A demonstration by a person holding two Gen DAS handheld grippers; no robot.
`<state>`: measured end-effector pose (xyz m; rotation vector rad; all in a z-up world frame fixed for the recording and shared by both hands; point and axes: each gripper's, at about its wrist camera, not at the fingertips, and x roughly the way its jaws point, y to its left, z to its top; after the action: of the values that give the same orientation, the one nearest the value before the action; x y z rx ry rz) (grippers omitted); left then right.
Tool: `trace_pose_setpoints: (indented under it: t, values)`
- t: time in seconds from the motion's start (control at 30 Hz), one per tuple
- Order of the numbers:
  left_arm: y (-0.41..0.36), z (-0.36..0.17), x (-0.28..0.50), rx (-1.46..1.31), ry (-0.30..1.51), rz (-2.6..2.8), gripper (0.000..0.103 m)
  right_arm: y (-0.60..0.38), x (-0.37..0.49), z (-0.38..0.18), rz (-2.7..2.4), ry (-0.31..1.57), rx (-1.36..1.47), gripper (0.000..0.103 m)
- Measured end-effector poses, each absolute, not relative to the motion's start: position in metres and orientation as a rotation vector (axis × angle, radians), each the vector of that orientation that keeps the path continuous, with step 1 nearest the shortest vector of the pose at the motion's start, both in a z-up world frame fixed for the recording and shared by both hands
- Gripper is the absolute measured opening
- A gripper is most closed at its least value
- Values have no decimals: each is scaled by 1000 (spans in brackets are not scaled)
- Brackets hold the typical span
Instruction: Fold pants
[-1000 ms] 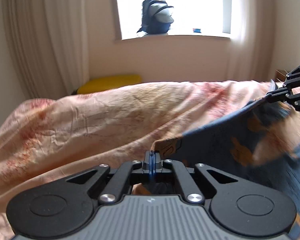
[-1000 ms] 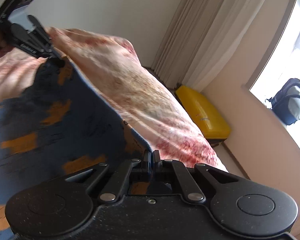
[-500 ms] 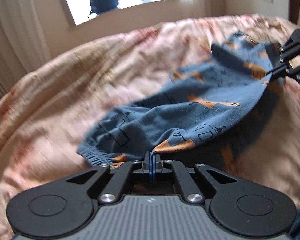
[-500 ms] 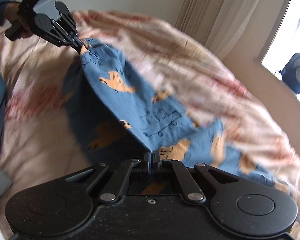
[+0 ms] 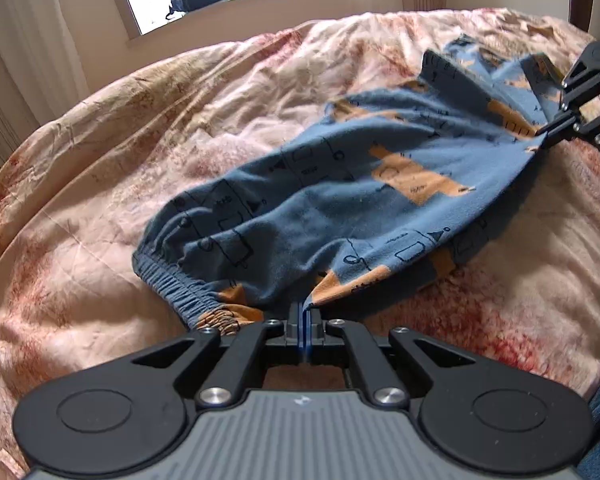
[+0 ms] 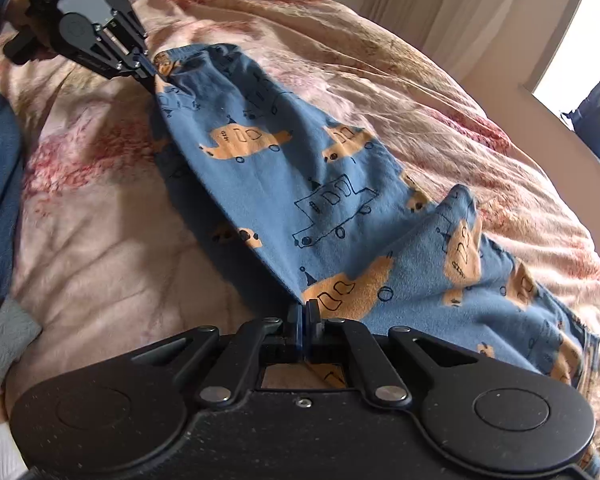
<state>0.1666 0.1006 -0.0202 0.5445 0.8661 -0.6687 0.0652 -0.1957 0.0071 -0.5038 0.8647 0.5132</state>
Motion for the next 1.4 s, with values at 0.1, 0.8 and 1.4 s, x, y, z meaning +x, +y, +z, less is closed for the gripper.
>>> trace_pose_setpoints:
  t: [0.1,0.8,1.4]
  values:
    - [96,-28,169,546,886,-661,1,-191,70,-5,511,894,-527,0]
    - [-31,6,136,242,810,-653,103,-335,58,35,70,674,152,101]
    - [-222,-37,107,435,772,-892,47,-500,82,14,-105,563,490,74]
